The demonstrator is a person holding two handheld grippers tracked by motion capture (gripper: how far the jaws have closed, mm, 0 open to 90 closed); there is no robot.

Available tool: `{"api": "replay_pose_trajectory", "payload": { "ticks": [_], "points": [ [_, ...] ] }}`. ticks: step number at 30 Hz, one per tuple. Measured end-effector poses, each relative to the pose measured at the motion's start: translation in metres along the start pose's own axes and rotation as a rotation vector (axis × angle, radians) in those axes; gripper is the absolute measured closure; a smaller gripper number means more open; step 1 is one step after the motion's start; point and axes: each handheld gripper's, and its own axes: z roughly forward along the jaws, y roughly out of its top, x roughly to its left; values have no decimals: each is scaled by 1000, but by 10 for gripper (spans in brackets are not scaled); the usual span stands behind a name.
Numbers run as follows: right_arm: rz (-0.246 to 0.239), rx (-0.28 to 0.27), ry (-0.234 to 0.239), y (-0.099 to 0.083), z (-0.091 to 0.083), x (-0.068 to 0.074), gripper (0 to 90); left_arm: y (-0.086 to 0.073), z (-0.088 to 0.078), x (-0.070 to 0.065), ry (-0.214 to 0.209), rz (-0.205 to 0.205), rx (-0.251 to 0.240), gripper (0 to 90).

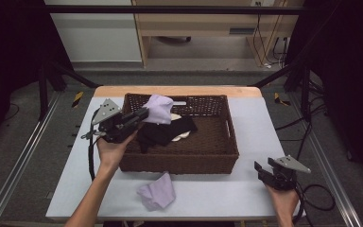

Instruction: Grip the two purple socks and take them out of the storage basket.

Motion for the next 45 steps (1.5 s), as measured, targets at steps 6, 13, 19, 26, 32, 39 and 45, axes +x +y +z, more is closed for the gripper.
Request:
{"api": "replay_pose_trajectory", "payload": {
  "ticks": [6, 13, 19, 26, 32, 39, 45],
  "points": [
    [-3, -1, -2, 0, 0, 0, 421, 3, -17, -11, -26, 25, -33, 862],
    [-3, -1, -2, 0, -1, 0, 422, -3, -43, -27, -72, 62, -49, 862],
    [-7, -1, -6, 0, -1, 1, 422, -13, -56, -35, -106, 67, -42, 862],
    [-8, 2, -7, -1, -1, 1, 422, -23, -67, -44, -129, 79, -26, 862],
    [-10, -1, -7, -1, -1, 1, 421, -38, -71, -50, -141, 83, 9, 862],
    [-9, 2, -6, -1, -1, 2, 422, -58, -75, -61, -176, 84, 57, 862],
    [-4, -2, -7, 0, -2, 1, 421, -73, -68, -70, -197, 94, 121, 862]
  ]
}}
